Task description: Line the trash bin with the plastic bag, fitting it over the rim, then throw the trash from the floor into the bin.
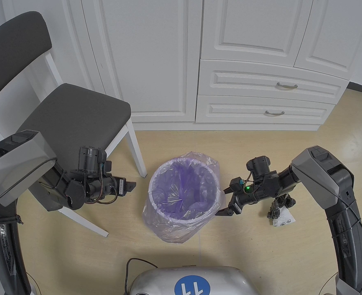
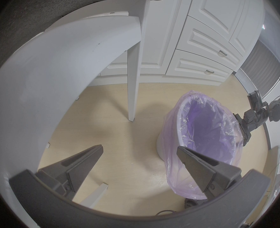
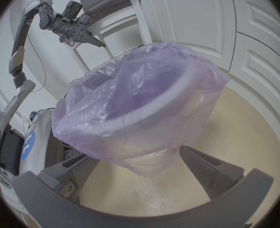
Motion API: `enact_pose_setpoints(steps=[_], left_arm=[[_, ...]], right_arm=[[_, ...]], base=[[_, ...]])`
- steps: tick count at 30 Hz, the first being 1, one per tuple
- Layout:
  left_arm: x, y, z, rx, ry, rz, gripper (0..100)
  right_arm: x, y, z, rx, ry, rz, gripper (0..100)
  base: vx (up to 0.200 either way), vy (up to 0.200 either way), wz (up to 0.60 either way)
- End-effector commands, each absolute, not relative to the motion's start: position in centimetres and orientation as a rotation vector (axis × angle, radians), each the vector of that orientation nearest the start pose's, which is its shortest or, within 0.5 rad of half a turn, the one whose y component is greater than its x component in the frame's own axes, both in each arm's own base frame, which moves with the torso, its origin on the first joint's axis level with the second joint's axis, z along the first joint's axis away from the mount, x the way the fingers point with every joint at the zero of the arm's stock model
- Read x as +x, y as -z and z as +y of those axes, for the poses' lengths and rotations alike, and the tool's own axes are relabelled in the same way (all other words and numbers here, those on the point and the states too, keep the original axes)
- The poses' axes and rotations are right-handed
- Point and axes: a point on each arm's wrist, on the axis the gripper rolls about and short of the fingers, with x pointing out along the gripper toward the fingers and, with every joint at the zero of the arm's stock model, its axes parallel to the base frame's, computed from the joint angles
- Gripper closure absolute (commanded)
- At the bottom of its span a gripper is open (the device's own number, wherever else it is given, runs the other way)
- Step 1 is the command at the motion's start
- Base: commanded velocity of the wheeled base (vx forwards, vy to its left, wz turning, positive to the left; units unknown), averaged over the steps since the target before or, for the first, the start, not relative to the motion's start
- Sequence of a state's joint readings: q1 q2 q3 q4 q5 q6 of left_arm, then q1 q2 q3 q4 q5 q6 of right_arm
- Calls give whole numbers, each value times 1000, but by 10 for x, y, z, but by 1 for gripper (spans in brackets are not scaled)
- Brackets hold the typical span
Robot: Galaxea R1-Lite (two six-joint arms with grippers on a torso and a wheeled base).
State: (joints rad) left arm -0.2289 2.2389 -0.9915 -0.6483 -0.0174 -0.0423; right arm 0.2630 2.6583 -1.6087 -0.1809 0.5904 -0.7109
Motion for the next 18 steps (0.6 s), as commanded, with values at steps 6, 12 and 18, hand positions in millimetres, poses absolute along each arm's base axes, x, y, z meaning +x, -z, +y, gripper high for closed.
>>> enact_pose_setpoints(steps=[6, 12, 18], left_arm=[[388, -36, -91, 21, 226, 589, 0], [389, -34, -91, 20, 226, 586, 0], [390, -32, -91, 21, 226, 589, 0]], right_arm=[[467, 52, 142, -490, -1076, 548, 100], [481, 58, 136, -486, -1046, 524, 100], [500, 90, 118, -446, -981, 553, 100]], base=[[0, 0, 0], [0, 0, 0], [0, 0, 0]])
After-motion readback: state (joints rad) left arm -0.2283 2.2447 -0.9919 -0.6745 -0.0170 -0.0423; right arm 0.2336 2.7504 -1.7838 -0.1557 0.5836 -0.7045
